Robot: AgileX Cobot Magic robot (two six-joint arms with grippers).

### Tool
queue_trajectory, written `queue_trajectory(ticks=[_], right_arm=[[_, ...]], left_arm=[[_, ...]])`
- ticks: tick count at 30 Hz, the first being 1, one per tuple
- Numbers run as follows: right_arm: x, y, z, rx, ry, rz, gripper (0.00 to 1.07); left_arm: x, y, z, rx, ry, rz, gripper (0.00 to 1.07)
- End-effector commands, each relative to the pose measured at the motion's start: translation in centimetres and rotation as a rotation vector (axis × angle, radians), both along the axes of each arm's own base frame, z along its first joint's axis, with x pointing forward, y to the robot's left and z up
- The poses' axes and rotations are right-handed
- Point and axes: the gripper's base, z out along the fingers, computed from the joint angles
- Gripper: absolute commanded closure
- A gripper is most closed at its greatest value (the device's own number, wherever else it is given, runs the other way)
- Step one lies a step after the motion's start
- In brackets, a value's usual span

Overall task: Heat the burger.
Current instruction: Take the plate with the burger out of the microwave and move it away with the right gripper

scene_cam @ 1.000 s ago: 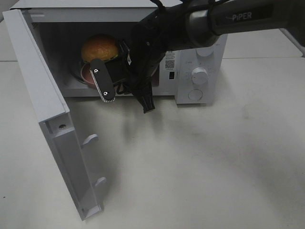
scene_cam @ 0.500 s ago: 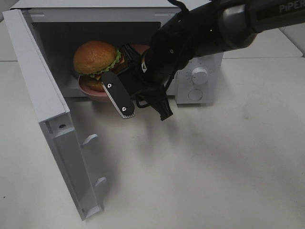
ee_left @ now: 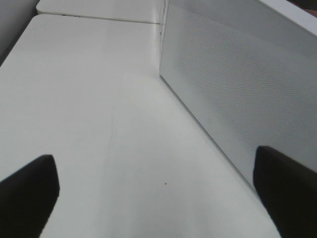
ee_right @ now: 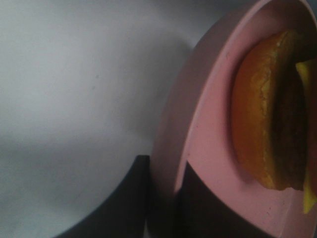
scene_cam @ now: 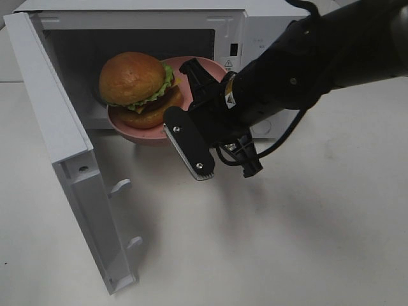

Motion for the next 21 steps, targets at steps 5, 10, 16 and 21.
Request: queue_trajectory(ticks=[5, 10, 16, 21], right_arm=[[-1.9, -1.4, 2.0, 0.113, -0.018, -0.04, 1.07], [-3.6, -2.8, 2.4, 0.112, -0.017, -0.04, 1.07], [-5.8, -4.6, 3.1, 0.123, -0.019, -0.048, 1.07], [-7.6, -6.1, 3.5, 0.14, -0.018, -0.062, 1.07]], left_arm=[[-0.2, -0.1, -0.1, -0.01, -0.017, 0.003, 0.07], [-0.2, -0.1, -0.1, -0.01, -0.017, 0.003, 0.07], [-0.2, -0.1, -0.1, -0.01, -0.017, 0.003, 0.07], [-0.2, -0.1, -0.1, -0.01, -0.017, 0.003, 0.07]])
